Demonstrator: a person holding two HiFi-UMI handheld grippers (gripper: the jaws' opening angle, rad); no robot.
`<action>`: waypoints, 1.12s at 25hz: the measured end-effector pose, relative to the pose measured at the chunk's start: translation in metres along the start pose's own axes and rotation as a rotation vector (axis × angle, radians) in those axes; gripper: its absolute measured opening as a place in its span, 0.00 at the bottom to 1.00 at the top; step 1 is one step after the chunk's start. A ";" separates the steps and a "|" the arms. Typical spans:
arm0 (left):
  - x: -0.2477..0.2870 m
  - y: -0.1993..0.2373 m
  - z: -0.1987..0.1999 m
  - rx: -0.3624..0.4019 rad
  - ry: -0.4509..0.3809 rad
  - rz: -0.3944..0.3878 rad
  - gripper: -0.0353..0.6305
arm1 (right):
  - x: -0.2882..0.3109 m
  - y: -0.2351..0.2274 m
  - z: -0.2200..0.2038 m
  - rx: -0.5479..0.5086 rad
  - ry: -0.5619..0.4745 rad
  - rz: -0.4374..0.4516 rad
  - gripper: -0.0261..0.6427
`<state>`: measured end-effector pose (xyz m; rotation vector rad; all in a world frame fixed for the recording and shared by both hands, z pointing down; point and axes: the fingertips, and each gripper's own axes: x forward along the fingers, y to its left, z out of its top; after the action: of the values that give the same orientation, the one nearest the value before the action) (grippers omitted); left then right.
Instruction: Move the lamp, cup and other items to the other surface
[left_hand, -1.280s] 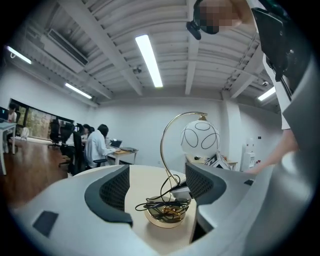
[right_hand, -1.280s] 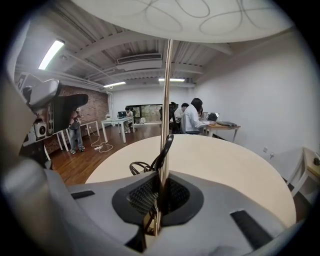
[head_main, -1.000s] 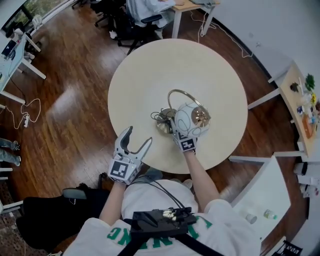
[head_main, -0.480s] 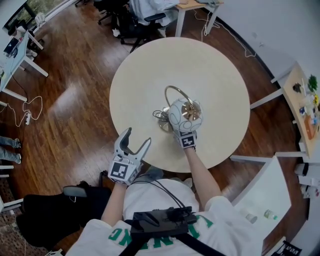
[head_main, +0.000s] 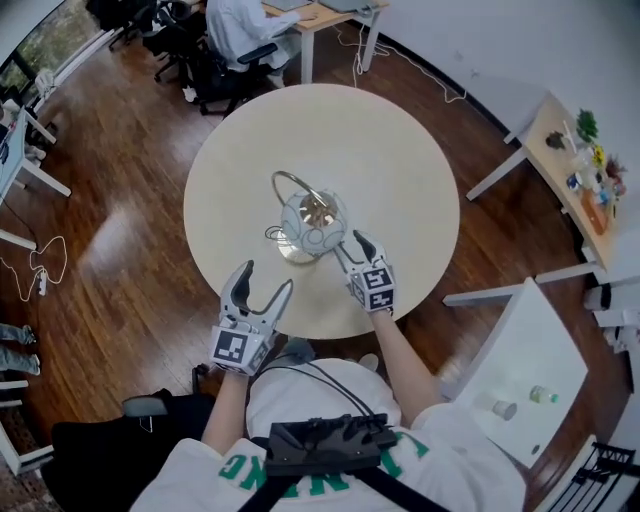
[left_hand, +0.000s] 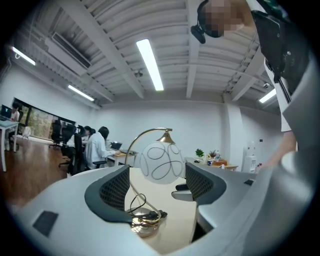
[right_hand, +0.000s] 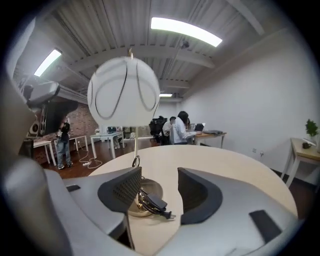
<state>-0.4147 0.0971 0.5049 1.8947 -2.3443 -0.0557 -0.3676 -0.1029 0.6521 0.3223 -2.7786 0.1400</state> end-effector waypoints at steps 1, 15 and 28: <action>0.005 -0.011 0.003 -0.005 -0.005 -0.021 0.56 | -0.016 -0.008 0.009 0.010 -0.031 -0.021 0.42; 0.083 -0.146 0.030 0.001 -0.074 -0.313 0.56 | -0.236 -0.057 0.078 -0.010 -0.268 -0.306 0.45; 0.099 -0.225 0.050 -0.004 -0.107 -0.458 0.56 | -0.357 -0.088 0.089 0.061 -0.447 -0.435 0.60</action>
<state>-0.2230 -0.0502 0.4384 2.4389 -1.9127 -0.2094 -0.0479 -0.1265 0.4518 1.0777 -3.0492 0.0482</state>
